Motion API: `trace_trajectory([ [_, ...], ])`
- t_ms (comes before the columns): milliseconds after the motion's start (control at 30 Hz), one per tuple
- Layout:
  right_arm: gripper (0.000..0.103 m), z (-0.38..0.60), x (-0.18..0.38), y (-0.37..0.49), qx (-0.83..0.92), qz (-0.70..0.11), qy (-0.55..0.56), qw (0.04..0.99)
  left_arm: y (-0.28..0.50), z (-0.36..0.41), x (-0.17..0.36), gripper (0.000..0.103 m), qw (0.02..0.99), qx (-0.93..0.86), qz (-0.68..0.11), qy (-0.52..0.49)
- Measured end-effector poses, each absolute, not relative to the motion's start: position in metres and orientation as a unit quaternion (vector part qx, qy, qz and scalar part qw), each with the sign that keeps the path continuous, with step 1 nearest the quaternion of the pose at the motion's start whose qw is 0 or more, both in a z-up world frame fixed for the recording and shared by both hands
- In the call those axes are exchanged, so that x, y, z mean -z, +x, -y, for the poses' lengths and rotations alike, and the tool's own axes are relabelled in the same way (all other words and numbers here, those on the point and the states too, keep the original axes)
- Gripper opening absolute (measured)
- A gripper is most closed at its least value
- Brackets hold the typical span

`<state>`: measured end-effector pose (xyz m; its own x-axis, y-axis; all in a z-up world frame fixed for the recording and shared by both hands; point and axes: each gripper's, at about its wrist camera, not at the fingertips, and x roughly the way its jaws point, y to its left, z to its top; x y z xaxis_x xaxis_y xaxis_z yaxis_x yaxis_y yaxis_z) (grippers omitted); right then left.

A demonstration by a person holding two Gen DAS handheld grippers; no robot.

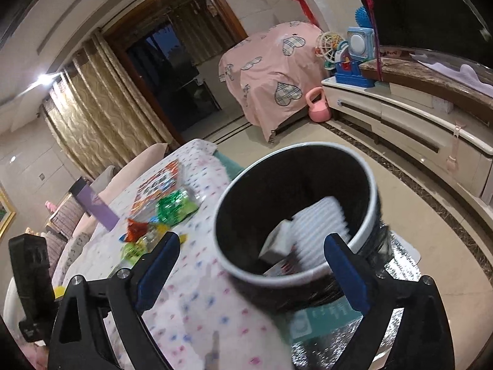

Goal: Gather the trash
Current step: 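Move both tools back over the remaining trash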

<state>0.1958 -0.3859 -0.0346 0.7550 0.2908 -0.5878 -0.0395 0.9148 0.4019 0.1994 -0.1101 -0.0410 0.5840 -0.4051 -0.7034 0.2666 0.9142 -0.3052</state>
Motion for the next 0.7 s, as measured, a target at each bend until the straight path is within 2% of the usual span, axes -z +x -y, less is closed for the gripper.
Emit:
trace_trajectory([
  [700,0.097,0.270,0.046,0.183,-0.171,-0.370,0.118,0.906,0.169,0.004,0.051,0.070,0.897,0.107,-0.406,-0.136],
])
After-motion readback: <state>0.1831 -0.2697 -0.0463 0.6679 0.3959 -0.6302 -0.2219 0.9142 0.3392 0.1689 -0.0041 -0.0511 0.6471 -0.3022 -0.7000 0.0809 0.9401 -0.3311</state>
